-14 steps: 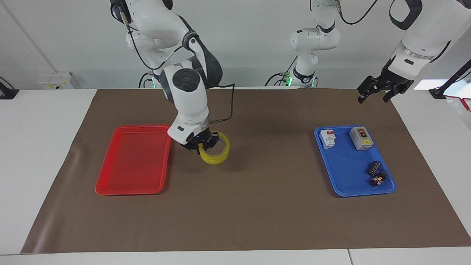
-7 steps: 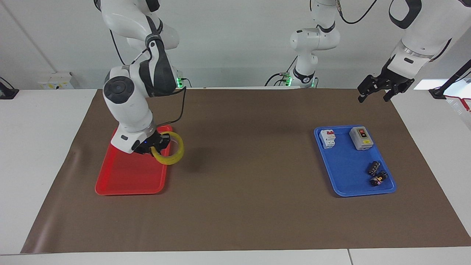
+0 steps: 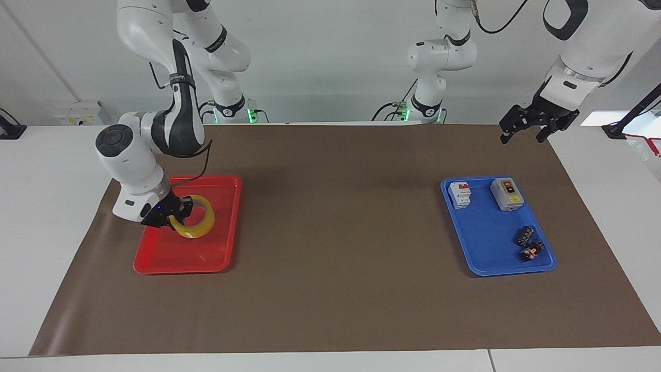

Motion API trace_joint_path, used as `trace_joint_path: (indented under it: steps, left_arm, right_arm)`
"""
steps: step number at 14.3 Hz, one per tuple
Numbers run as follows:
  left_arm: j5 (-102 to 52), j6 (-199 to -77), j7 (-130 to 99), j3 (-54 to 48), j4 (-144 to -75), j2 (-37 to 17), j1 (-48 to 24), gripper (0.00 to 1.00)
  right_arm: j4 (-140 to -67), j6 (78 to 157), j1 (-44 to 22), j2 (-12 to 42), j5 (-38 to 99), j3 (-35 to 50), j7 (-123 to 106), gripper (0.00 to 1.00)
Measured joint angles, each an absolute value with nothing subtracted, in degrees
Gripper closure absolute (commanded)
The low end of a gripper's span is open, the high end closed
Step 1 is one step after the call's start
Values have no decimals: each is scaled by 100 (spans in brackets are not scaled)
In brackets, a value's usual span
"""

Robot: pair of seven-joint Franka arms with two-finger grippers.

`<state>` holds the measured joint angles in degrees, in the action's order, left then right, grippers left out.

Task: Place and move tape with both arms
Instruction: 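Carry the tape with the right gripper into the red tray, then release the tape in the red tray and raise the right gripper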

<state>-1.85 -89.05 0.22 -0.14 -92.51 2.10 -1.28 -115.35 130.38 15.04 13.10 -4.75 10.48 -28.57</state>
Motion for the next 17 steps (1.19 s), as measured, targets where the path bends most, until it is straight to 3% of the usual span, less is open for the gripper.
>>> trace_joint_path:
  steps: [9, 10, 11, 17]
  left_arm:
    - [-182, -8900, 22, -4, -9251, 210, -122, 0]
    - [-181, -8900, 22, -4, -9251, 210, -122, 0]
    - [-181, -8900, 22, -4, -9251, 210, -122, 0]
    - [-181, -8898, 22, -4, -9251, 210, -122, 0]
  right_arm:
    - [-12365, 14017, 1634, 1221, -475, 1064, -2983, 100]
    - [-12382, 14022, 1633, 1221, -475, 1066, -2981, 45]
    - [-12385, 14022, 1632, 1221, -475, 1067, -2967, 0]
    - [-12308, 14003, 1617, 1120, -475, 1072, -2395, 0]
